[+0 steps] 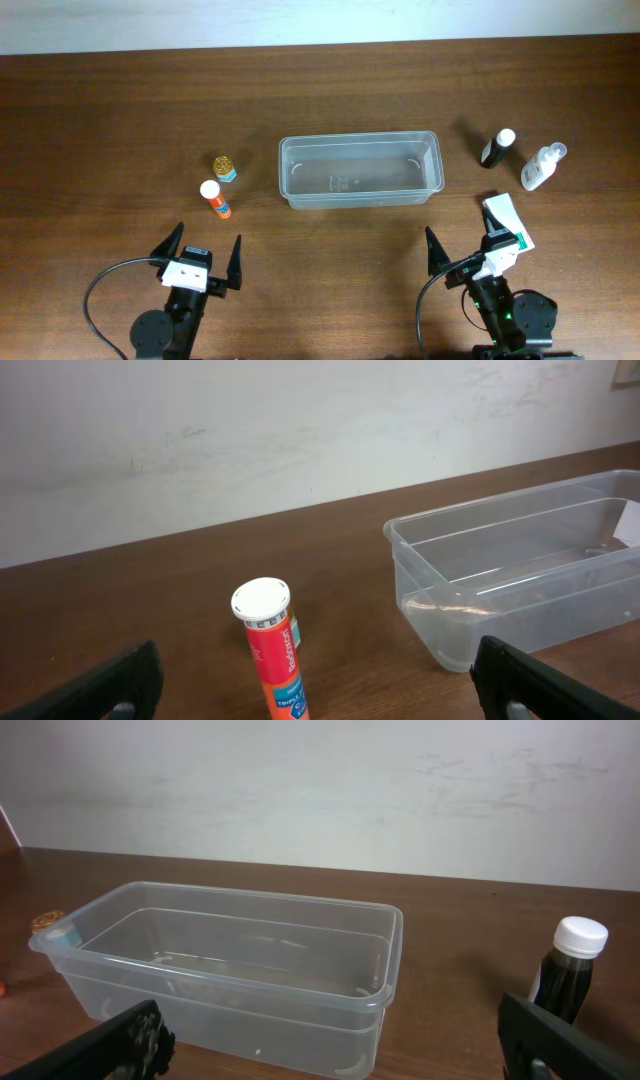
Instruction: Pack container
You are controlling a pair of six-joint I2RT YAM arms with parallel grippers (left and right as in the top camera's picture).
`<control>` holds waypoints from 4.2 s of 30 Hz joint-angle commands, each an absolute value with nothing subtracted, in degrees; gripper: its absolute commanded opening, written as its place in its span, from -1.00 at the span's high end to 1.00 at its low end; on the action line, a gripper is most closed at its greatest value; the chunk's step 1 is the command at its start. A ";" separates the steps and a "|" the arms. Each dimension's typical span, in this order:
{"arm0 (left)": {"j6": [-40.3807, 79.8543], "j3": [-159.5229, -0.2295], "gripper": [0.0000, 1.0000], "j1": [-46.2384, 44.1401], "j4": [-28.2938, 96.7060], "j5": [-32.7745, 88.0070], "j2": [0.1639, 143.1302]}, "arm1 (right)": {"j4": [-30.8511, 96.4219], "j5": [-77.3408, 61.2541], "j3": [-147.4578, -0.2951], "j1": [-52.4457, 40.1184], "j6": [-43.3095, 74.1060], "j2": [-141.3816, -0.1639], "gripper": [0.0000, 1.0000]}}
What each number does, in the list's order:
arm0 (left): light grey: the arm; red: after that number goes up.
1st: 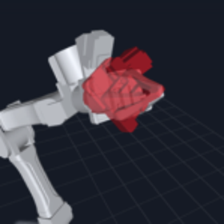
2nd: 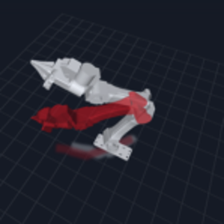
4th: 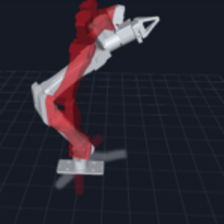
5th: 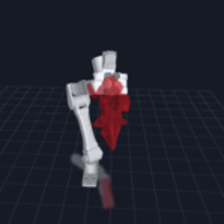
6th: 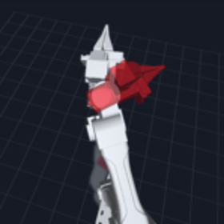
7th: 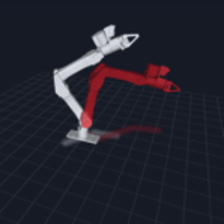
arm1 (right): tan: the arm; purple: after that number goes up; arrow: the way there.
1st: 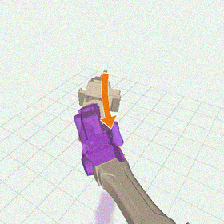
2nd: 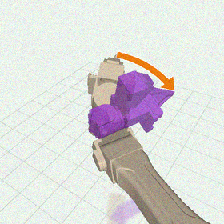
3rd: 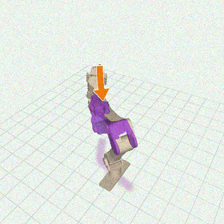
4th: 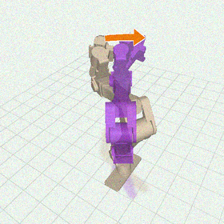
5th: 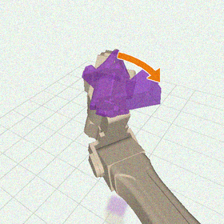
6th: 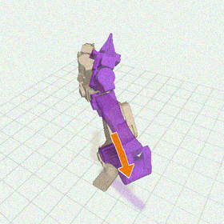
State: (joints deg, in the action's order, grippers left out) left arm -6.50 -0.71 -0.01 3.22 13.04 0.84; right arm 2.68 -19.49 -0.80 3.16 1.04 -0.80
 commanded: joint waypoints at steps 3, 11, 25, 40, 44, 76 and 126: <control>-7.40 -0.51 -0.99 0.32 3.51 12.43 0.30 | 2.72 -20.14 -0.32 2.63 0.64 -0.21 -0.97; -7.40 -0.51 -0.99 0.32 3.53 12.43 0.30 | 2.72 -20.14 -0.32 2.63 0.62 -0.21 -0.97; -7.40 -0.51 -0.99 0.32 3.53 12.43 0.30 | 2.72 -20.14 -0.32 2.63 0.64 -0.21 -0.96; -7.40 -0.51 -0.99 0.32 3.53 12.43 0.30 | 2.72 -20.14 -0.32 2.63 0.62 -0.21 -0.97; -7.40 -0.51 -0.99 0.32 3.53 12.43 0.30 | 2.72 -20.14 -0.32 2.63 0.64 -0.21 -0.97; -7.40 -0.51 -0.99 0.32 3.53 12.43 0.30 | 1.13 -36.49 -0.34 2.63 17.50 -0.34 -0.97; -7.40 -0.51 -0.99 0.32 3.53 12.43 0.30 | 79.00 0.75 -83.42 17.76 5.04 -79.59 -0.97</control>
